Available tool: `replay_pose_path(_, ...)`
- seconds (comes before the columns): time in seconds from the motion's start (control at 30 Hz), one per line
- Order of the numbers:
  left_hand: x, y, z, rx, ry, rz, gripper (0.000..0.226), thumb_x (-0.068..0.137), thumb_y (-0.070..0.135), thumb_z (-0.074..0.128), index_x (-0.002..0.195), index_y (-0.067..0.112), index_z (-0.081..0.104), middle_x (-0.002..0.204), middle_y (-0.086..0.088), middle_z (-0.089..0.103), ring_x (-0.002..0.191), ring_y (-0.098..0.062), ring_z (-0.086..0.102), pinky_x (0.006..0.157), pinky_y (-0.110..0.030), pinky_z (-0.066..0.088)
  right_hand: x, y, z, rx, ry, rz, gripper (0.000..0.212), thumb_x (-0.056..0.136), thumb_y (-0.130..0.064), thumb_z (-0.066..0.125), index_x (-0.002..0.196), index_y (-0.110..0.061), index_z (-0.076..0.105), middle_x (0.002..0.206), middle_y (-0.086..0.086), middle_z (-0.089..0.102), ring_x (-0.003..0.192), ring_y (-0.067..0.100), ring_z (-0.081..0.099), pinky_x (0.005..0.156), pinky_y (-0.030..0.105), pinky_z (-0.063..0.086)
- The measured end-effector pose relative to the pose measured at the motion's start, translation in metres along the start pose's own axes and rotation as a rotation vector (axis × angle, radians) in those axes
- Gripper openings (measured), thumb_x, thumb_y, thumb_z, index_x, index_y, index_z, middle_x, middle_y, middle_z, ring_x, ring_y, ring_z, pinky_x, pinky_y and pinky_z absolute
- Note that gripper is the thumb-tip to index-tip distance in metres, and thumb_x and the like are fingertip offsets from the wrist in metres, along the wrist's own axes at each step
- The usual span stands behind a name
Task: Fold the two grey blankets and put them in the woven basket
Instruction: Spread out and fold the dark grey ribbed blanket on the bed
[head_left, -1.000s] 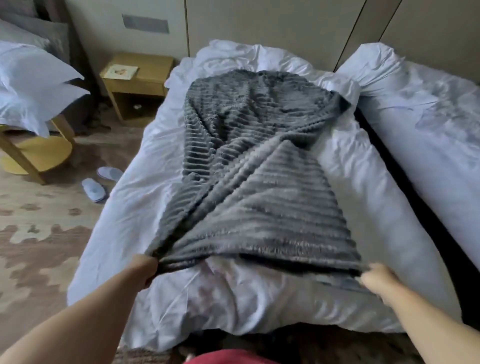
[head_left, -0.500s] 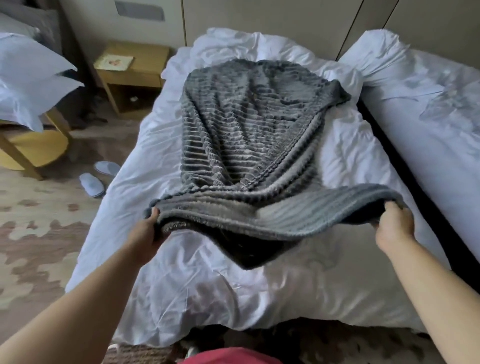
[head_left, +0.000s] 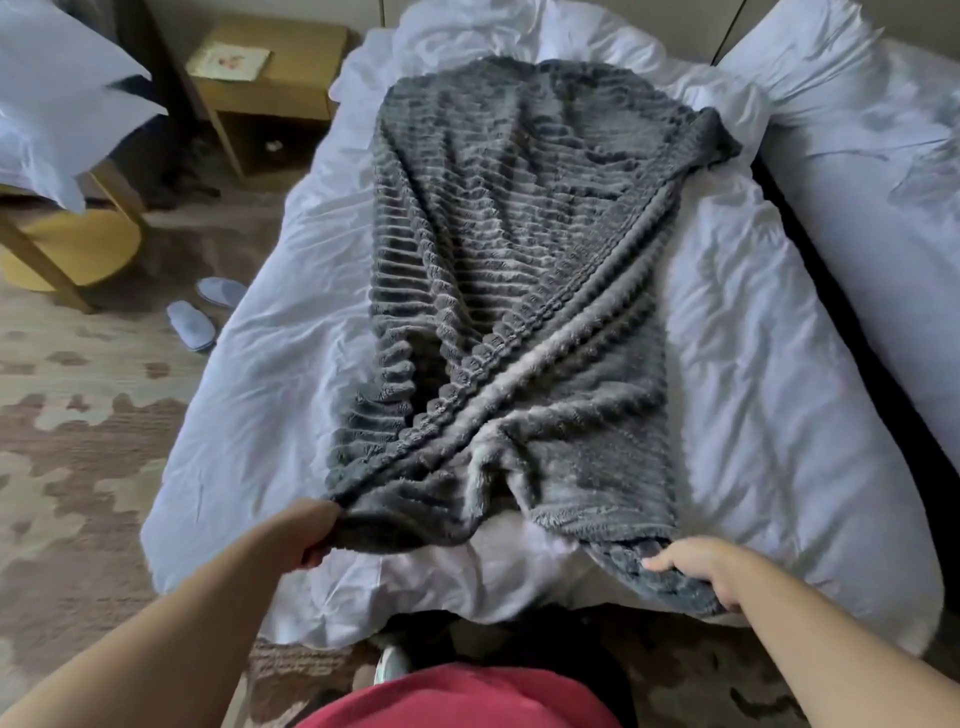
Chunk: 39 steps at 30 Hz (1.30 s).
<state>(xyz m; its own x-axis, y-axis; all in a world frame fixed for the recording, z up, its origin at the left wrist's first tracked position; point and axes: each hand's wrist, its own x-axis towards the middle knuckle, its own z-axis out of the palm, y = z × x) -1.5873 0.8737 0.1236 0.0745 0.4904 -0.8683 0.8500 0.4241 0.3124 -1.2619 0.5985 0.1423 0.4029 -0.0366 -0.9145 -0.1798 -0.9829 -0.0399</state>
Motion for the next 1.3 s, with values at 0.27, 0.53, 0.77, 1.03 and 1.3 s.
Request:
replay_pose_path(0.27, 0.024, 0.122, -0.027, 0.110, 0.270, 0.306, 0.018, 0.090, 0.019, 0.056, 0.085, 0.004, 0.063, 0.074, -0.015, 0.060, 0.059, -0.027, 0.058, 0.053, -0.027, 0.047, 0.006, -0.086, -0.093, 0.225, 0.550, -0.350, 0.032, 0.096, -0.012, 0.049, 0.125, -0.003, 0.056, 0.125, 0.021, 0.058, 0.097, 0.033, 0.054, 0.079, 0.036, 0.044)
replay_pose_path(0.53, 0.053, 0.213, 0.016, 0.853, -0.253, 0.027, 0.033, 0.089, 0.018, 0.038, 0.067, 0.007, 0.059, 0.052, -0.004, 0.062, 0.056, -0.021, 0.059, 0.061, -0.028, 0.052, 0.075, -0.185, -0.156, -0.296, 0.139, -0.201, 0.062, 0.088, -0.023, 0.069, 0.142, -0.006, 0.042, 0.145, 0.014, 0.044, 0.130, 0.033, 0.043, 0.100, 0.038, 0.040)
replay_pose_path(0.77, 0.129, 0.339, 0.083, 0.528, 0.312, 0.421, 0.068, 0.085, 0.024, 0.059, 0.146, 0.030, 0.029, 0.126, -0.018, 0.048, 0.105, -0.038, 0.057, 0.077, -0.037, 0.045, 0.169, -0.272, -0.211, -0.199, 0.669, -0.440, 0.029, 0.082, -0.038, 0.067, 0.094, -0.013, 0.060, 0.109, 0.016, 0.065, 0.092, 0.034, 0.058, 0.071, 0.035, 0.045)
replay_pose_path(1.03, 0.237, 0.317, 0.188, 0.560, 0.259, 0.217, 0.058, 0.096, 0.015, 0.044, 0.148, 0.032, 0.026, 0.133, -0.021, 0.038, 0.111, -0.043, 0.054, 0.093, -0.044, 0.045, 0.307, -0.304, -0.130, -0.713, 0.445, -0.245, 0.074, 0.091, -0.024, 0.054, 0.152, -0.028, 0.013, 0.142, 0.024, 0.033, 0.125, 0.040, 0.043, 0.099, 0.043, 0.042)
replay_pose_path(1.3, 0.256, 0.330, 0.159, 0.558, 0.248, 0.298, 0.037, 0.087, 0.011, 0.049, 0.120, 0.018, 0.064, 0.117, -0.016, 0.065, 0.110, -0.033, 0.059, 0.087, -0.032, 0.046, 0.313, -0.329, -0.141, -0.964, 0.442, -0.330, 0.038, 0.093, -0.013, 0.049, 0.130, -0.005, 0.052, 0.136, 0.018, 0.052, 0.125, 0.034, 0.050, 0.096, 0.036, 0.045)
